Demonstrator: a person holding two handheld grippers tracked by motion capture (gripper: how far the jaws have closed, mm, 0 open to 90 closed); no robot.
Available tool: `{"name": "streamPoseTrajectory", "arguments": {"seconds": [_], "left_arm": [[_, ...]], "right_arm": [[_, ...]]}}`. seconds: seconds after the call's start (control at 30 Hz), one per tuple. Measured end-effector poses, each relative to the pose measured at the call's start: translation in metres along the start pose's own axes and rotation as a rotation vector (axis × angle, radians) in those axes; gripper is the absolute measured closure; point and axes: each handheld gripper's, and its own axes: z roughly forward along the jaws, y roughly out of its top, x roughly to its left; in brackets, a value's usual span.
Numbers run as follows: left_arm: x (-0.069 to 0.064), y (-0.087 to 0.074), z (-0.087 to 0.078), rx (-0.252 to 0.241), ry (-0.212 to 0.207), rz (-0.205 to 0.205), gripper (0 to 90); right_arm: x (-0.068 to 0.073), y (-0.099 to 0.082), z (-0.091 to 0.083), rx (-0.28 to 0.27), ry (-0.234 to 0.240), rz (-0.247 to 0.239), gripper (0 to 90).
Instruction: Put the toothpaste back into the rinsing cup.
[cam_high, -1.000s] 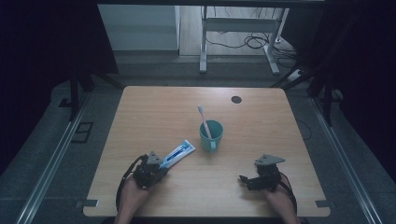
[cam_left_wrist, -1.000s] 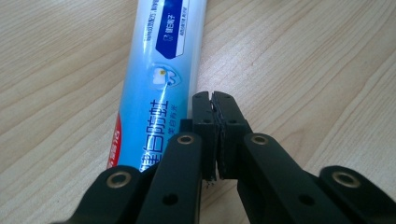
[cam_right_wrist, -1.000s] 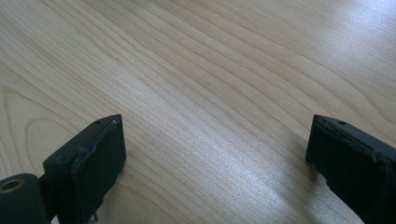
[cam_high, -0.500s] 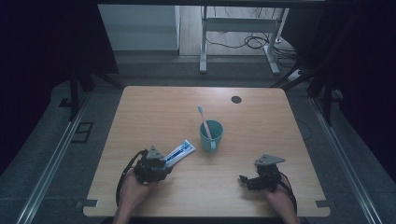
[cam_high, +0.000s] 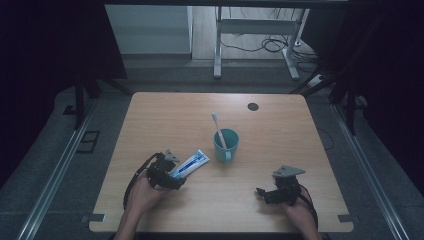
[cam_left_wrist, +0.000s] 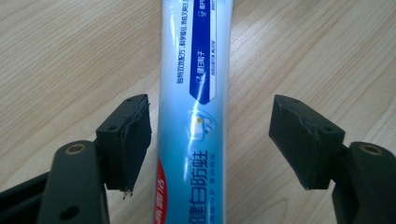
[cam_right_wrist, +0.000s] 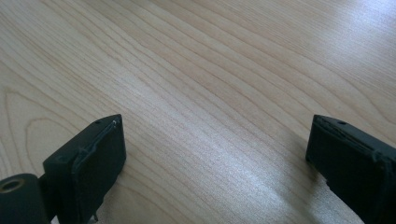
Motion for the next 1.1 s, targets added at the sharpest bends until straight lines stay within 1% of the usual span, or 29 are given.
{"name": "streamPoseTrajectory", "arguments": {"seconds": [0.1, 0.17, 0.3, 0.37, 0.4, 0.57, 0.7, 0.97, 1.1], "left_arm": [[0.001, 0.007, 0.003, 0.042, 0.005, 0.015, 29.4], [0.002, 0.011, 0.004, 0.062, 0.004, 0.019, 29.5], [0.003, 0.021, 0.01, 0.137, 0.002, 0.028, 29.6], [0.004, 0.025, 0.013, 0.164, 0.002, 0.027, 29.7], [0.004, 0.027, 0.014, 0.185, 0.003, 0.035, 29.7], [0.005, 0.04, 0.02, 0.249, 0.001, 0.041, 32.2], [0.006, 0.047, 0.026, 0.297, 0.009, 0.047, 32.8], [0.005, 0.059, 0.035, 0.36, 0.018, 0.054, 33.2], [0.006, 0.064, 0.04, 0.395, 0.017, 0.068, 36.0]], "right_arm": [[0.0, 0.0, 0.0, 0.0, 0.0, 0.001, 4.5], [0.0, 0.0, 0.0, 0.0, 0.0, 0.0, 4.5], [0.0, 0.0, 0.0, 0.001, 0.0, -0.002, 4.5], [0.0, 0.0, 0.0, 0.001, 0.0, -0.002, 4.5], [0.0, 0.0, 0.0, 0.001, 0.0, -0.002, 4.5], [0.0, 0.0, 0.0, 0.001, 0.0, -0.002, 4.5], [0.0, 0.0, 0.0, 0.001, 0.0, -0.003, 4.5], [0.0, 0.0, 0.0, 0.001, -0.001, -0.003, 4.5], [0.0, 0.0, 0.0, 0.001, -0.001, -0.002, 4.5]]}}
